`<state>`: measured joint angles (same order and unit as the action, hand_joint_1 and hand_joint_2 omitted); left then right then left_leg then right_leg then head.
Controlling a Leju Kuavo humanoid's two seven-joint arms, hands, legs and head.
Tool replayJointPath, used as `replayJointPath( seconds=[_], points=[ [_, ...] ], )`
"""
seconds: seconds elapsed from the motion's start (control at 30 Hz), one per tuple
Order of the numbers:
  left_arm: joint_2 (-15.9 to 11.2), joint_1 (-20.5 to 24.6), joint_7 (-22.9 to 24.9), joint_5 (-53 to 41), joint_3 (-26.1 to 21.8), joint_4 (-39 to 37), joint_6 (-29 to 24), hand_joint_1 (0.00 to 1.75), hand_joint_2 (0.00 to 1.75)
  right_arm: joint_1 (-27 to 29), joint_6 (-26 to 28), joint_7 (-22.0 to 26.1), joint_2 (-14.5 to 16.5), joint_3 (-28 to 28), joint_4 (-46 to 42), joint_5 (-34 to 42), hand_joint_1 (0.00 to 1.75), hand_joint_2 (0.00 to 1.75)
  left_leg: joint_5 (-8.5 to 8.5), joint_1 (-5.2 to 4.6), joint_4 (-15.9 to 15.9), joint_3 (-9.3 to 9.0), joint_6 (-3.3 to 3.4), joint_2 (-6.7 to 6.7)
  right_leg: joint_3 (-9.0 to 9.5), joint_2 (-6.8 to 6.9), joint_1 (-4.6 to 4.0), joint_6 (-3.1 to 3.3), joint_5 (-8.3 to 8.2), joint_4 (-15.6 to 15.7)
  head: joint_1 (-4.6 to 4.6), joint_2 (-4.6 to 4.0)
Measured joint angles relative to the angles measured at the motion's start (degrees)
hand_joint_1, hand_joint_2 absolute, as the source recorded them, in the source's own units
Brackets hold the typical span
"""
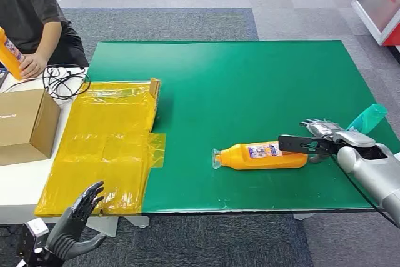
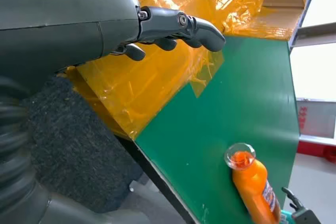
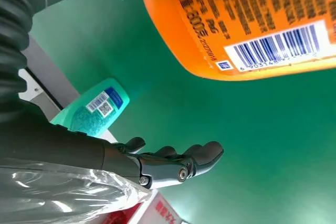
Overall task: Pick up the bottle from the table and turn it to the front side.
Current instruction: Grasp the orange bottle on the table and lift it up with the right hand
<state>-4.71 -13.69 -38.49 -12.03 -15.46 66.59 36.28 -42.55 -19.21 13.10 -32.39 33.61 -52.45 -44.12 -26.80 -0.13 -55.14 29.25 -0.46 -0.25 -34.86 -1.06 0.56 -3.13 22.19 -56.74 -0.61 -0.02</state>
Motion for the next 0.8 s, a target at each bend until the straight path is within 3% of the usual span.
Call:
replayJointPath(
  seconds=[0.33,0.8],
  points=[
    [-2.1,1.4,-1.4,2.3,3.5,-3.1,-1.9,0.00,1.75,-2.3,-2.1,1.7,-0.2,7.4,4.2,5.5,0.00,1.75,0.01,0.00,0.0,-0.02,0.00,0.00,0.00,0.00,0.00,0.00,-0.01,0.0,0.02,0.00],
    [-4.0,1.4,-1.5,3.0,4.6,-5.6,-2.5,0.00,1.75,-5.5,-9.3,0.6,-6.9,14.3,-1.3,17.2,0.00,1.75,0.03,-0.04,0.0,0.00,0.01,-0.07,0.01,0.06,0.03,0.00,-0.01,0.0,0.01,0.00]
  ],
)
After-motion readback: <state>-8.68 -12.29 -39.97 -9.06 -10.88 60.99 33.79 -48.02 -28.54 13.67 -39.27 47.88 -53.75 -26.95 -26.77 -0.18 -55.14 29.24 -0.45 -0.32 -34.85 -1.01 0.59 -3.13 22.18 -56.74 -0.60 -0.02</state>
